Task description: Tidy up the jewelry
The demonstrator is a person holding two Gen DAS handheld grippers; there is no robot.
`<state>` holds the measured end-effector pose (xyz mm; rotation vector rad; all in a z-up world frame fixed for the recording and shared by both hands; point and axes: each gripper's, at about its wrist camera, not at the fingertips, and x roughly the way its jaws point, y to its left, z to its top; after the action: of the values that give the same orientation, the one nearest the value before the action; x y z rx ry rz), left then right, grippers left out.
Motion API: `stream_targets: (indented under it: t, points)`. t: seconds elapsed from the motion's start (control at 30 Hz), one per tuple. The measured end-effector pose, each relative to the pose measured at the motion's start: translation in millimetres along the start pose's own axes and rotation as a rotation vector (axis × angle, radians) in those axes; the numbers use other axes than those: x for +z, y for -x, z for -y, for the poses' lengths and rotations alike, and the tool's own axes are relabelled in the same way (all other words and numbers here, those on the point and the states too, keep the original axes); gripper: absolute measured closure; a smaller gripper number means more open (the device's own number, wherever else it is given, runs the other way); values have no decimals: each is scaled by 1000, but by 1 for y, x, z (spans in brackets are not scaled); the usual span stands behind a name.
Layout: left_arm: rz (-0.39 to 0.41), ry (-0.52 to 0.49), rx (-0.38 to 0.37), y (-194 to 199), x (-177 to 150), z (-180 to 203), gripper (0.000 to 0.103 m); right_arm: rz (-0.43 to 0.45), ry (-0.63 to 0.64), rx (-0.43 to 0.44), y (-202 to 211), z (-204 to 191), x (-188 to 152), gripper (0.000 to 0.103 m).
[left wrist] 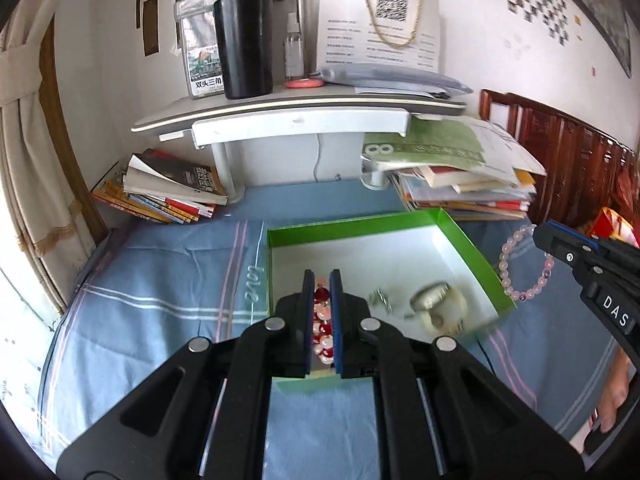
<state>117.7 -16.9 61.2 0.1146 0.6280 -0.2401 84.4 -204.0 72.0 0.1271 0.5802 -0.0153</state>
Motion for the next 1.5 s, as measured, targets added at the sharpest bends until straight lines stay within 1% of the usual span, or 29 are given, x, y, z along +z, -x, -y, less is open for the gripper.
stream_targets:
  t: [0.1, 0.23, 0.37, 0.43, 0.47, 0.5, 0.53, 0.57, 0.6, 0.67, 0.7, 0.73, 0.77, 0.87, 0.93, 1.0, 1.1, 1.2, 1.23, 1.27, 1.33, 1.5]
  points:
    - [-39, 23, 19, -31, 4, 1, 95, -64, -31, -64, -38, 2, -4, 95]
    - [-102, 29, 35, -67, -2, 8, 95, -141, -44, -96, -77, 1, -18, 95]
    - [-152, 27, 48, -92, -10, 11, 95, -170, -24, -114, -95, -3, -25, 95]
    - [-167, 32, 53, -99, -12, 10, 94, -172, -4, -102, -95, -6, -27, 95]
    - [-170, 39, 54, -99, -12, 8, 94, -164, 2, -98, -93, -8, -28, 92]
    - [-164, 49, 54, -98, -12, 6, 86, -159, 6, -97, -91, -9, -28, 87]
    - [-159, 51, 55, -96, -12, 5, 66, -152, 9, -93, -87, -10, -28, 76]
    - [-146, 51, 57, -93, -11, 4, 57, -146, 7, -89, -83, -10, -27, 65]
    - [-128, 50, 65, -88, -10, 4, 48, -130, 2, -88, -76, -10, -27, 62]
    - [-95, 34, 86, -76, -10, 4, 47, -113, 4, -90, -68, -11, -25, 58]
    - [-86, 28, 87, -70, -10, 4, 43, -106, 10, -93, -61, -12, -25, 56]
    - [-71, 28, 85, -61, -11, 4, 36, -98, 12, -91, -54, -13, -26, 54]
    - [-61, 30, 87, -55, -13, 4, 33, -92, 13, -89, -49, -14, -27, 51]
    - [-41, 39, 89, -34, -21, 1, 27, -77, 8, -74, -29, -14, -30, 44]
    - [-35, 52, 95, -24, -27, -3, 19, -64, -9, -74, -15, -11, -34, 40]
    - [-27, 69, 106, -14, -36, -8, 17, -50, -26, -80, -4, -8, -39, 38]
    - [-22, 75, 112, -5, -44, -11, 13, -29, -19, -96, 6, -9, -45, 32]
    - [-12, 59, 120, 2, -47, -7, 9, -15, -6, -105, 11, -13, -48, 27]
    - [-7, 51, 124, 5, -47, -5, 8, -14, -1, -104, 12, -14, -48, 22]
    - [-1, 45, 126, 8, -48, -3, 8, -7, 2, -103, 15, -15, -49, 19]
    - [8, 33, 122, 14, -48, 2, 5, 5, 1, -106, 18, -16, -48, 16]
    - [22, 25, 122, 22, -46, 7, 4, 19, -7, -113, 24, -14, -48, 12]
